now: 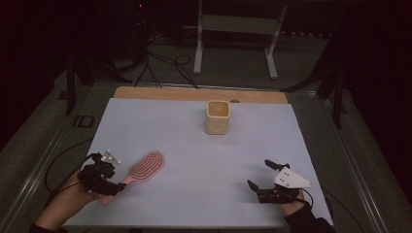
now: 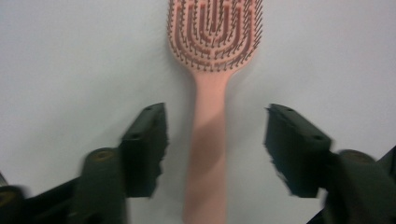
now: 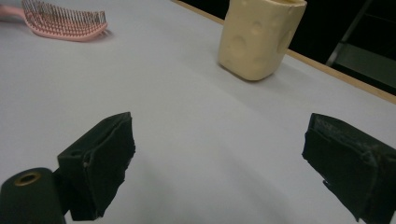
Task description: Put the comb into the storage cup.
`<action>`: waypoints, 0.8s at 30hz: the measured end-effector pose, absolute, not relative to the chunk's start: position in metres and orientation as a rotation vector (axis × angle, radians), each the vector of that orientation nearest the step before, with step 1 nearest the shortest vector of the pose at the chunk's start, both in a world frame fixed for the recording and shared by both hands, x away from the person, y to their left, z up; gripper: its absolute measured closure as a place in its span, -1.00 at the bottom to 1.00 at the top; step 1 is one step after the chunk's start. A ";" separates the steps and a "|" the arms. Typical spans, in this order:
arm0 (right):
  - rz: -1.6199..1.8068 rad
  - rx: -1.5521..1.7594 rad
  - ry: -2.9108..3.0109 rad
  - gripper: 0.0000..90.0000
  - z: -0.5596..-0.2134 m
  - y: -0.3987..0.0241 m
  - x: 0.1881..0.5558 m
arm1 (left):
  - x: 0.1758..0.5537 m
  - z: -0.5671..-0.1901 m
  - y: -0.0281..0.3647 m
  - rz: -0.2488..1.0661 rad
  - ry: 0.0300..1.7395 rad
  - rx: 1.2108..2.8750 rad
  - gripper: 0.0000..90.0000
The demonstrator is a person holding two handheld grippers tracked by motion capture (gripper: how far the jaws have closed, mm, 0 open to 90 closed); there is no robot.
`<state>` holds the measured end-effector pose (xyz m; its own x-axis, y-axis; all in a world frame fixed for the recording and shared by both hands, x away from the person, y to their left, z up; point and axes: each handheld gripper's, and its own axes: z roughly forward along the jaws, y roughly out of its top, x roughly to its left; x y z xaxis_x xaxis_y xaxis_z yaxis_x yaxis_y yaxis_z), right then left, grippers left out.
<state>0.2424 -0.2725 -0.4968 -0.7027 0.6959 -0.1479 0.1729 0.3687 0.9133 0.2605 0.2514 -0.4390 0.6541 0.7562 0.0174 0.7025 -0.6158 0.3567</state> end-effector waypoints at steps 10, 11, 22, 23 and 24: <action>1.318 0.744 2.115 -0.81 -0.497 -0.272 0.243 | 0.267 -0.434 0.251 0.165 1.155 2.531 -1.00; 1.310 0.735 2.120 -0.81 -0.498 -0.271 0.243 | 0.268 -0.434 0.250 0.181 1.159 2.534 -1.00; 1.312 0.737 2.124 -0.81 -0.498 -0.270 0.243 | 0.281 -0.452 0.242 0.128 1.125 2.593 -0.82; 1.313 0.736 2.124 -0.81 -0.498 -0.270 0.243 | 0.283 -0.453 0.242 0.122 1.125 2.604 -0.81; 1.313 0.736 2.124 -0.81 -0.498 -0.270 0.243 | 0.284 -0.455 0.242 0.117 1.130 2.603 -0.81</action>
